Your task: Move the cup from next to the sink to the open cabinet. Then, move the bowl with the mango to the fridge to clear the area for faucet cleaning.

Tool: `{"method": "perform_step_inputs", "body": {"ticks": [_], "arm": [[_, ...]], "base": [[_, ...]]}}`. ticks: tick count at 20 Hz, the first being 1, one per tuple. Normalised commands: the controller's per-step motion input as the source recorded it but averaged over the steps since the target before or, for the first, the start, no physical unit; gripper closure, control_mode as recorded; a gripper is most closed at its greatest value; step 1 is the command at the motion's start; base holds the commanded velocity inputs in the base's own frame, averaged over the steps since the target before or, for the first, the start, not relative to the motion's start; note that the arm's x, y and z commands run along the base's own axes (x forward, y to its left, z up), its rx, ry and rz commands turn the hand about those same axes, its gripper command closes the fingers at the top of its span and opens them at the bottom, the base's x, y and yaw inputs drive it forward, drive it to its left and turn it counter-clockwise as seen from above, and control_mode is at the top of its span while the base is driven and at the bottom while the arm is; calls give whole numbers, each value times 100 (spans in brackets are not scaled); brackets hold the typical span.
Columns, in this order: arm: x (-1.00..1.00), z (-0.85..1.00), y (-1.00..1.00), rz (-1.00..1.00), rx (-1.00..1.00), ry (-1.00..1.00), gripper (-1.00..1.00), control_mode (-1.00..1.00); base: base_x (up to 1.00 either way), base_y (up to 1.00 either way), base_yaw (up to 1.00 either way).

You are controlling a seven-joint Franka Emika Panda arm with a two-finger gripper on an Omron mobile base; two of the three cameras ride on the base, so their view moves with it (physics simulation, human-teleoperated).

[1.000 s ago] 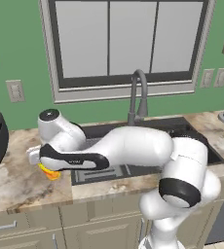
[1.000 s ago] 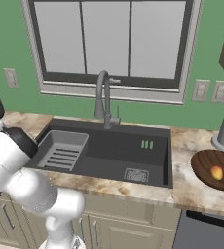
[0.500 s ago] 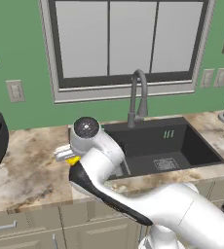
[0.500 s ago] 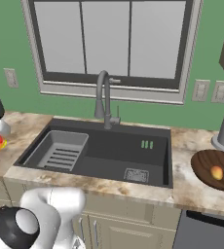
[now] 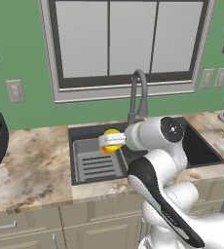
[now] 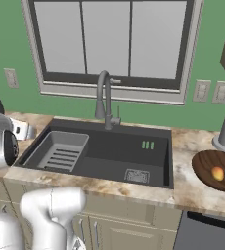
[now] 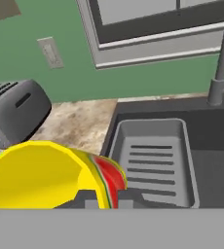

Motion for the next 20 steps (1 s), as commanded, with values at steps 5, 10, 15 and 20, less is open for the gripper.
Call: {"method": "perform_step_inputs", "body": {"ticks": [5,10,15,20], "arm": [[3,21,-83,3,18,1,100,-100],[4,0,-12,2,0,2,100,100],[0,0,0,0,0,0,100,100],[0,0,0,0,0,0,100,100]], "base": [[0,0,0],[-11,-13,-9],[-33,-57,-61],[-8,-47,-69]]}}
